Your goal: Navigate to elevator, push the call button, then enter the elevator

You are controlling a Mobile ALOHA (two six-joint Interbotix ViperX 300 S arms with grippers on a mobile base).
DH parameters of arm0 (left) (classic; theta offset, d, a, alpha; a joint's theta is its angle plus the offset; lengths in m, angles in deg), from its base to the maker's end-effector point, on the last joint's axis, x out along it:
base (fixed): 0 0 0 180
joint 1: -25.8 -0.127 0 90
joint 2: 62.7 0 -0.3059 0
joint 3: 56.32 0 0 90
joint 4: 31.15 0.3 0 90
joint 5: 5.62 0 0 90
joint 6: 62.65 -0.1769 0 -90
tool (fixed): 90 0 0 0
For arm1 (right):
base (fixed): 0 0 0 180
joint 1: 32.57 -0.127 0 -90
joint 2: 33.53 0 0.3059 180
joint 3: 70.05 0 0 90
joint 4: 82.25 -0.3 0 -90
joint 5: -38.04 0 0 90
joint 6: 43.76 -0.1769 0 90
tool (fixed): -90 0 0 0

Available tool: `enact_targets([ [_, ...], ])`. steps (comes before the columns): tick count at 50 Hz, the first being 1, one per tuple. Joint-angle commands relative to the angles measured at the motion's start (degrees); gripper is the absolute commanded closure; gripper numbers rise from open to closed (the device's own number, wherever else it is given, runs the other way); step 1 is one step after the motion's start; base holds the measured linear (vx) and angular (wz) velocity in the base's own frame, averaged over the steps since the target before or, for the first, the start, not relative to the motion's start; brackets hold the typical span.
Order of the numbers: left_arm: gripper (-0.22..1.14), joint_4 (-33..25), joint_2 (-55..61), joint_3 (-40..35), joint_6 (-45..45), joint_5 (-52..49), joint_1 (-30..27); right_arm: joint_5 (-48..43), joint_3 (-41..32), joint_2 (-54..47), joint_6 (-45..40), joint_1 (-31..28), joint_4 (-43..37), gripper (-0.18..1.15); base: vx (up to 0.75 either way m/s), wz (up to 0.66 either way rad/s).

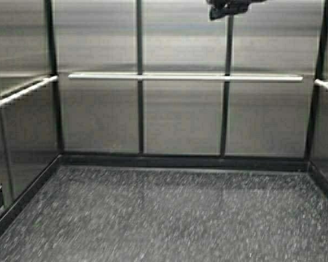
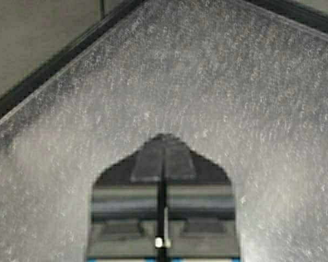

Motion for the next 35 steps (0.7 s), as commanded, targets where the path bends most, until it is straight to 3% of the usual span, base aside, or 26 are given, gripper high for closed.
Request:
enact_targets([
  [1,0.90,0.35,3.25,-1.05,1.14,0.26,0.35,0.26,0.26,-0.18,0.26,0.35,0.44,0.91,0.49,-0.19],
  [15,0.90,0.35,-5.71,-0.09,1.05,0.00,1.23,0.09,-1.41,2.90,-0.79,-0.09,0.35,0.91,0.43,-0.18],
  [35,0.90,0.35,-5.36,-0.70,1.05,-0.35,1.49,-0.09,1.67,2.46,-2.02,0.53,0.00,0.91,0.45,-0.13],
])
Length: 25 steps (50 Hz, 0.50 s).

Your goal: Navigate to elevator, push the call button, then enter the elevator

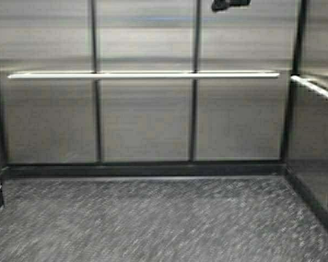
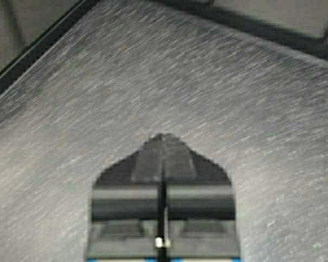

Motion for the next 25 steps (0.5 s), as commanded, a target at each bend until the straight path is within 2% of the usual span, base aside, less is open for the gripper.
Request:
enact_targets([
  [1,0.90,0.09,-0.09,-0.97,0.00,0.26,0.09,-0.79,0.79,0.44,-0.26,0.00,-0.18,0.91,0.46,-0.35],
  [19,0.90,0.18,1.41,0.53,0.44,-0.09,0.09,-0.88,0.00,0.09,-0.35,-0.26,-0.18,0.91,0.46,-0.34],
  [25,0.90,-0.62,1.76,0.79,-0.26,0.09,0.18,-1.32,-0.53,-0.70,-0.18,-1.49,-0.18,0.91,0.48,-0.04],
])
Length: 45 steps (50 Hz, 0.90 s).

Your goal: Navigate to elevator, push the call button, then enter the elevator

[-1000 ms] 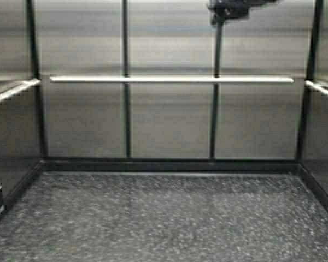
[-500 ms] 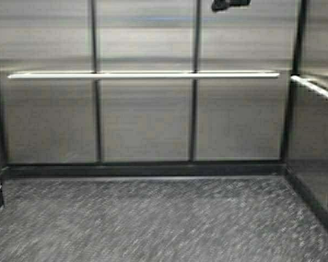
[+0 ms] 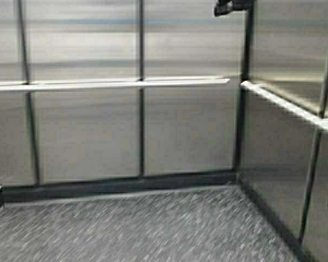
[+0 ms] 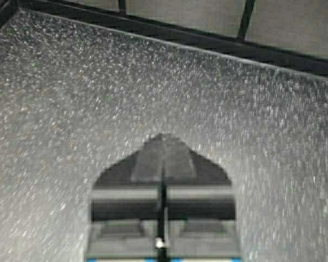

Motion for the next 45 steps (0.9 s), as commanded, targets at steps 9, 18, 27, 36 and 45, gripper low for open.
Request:
enact_targets([
  [9,0.90,-0.62,1.14,-0.97,-0.62,0.44,-0.26,-1.93,-1.67,-4.66,-0.97,-0.97,-0.44,0.91,0.41,-0.10],
  [18,0.90,-0.62,3.60,-1.76,-1.67,0.62,-0.35,-1.67,-4.13,-3.43,-0.88,-1.05,-0.18,0.91,0.38,0.17],
  [27,0.90,-0.53,8.26,-2.55,-2.55,2.72,-0.35,-1.76,-1.14,1.85,-1.05,-0.44,-0.09,0.91,0.42,0.35],
  [36,0.90,-0.53,9.76,-2.72,-2.02,3.16,-0.35,-2.02,-0.88,5.01,-0.88,-0.09,0.26,0.91,0.41,0.34],
  [45,0.90,-0.53,9.76,-2.99,-2.20,3.16,-0.35,-2.46,-0.70,5.27,-0.88,0.00,0.44,0.91,0.38,0.27],
])
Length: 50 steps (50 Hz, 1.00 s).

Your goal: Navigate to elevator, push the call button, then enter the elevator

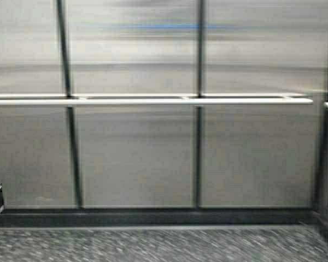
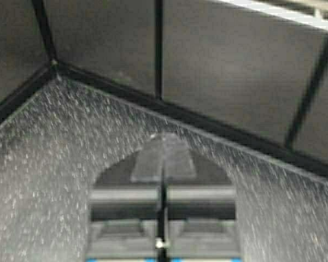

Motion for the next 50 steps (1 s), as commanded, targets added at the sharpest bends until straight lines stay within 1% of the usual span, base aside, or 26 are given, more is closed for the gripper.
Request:
enact_targets([
  [1,0.90,0.09,0.35,-1.41,-0.18,0.44,0.00,-0.79,-0.62,1.14,0.09,-0.09,0.09,0.91,0.36,0.27],
  [12,0.90,0.09,-0.09,-1.49,0.97,0.53,0.00,-1.23,1.58,1.76,0.18,-0.09,0.35,0.91,0.37,0.34],
  [30,0.90,0.09,-1.14,-0.97,2.64,0.53,0.00,-3.16,1.93,1.23,0.00,-0.09,0.44,0.91,0.34,0.45],
  [40,0.90,0.09,-1.14,-0.97,2.72,0.53,0.00,-3.25,2.02,1.41,0.00,-0.09,0.44,0.91,0.26,0.67],
  [50,0.90,0.09,-1.14,-0.35,2.55,0.44,0.09,-3.16,1.93,1.85,0.00,-0.18,0.35,0.91,0.22,0.86],
])
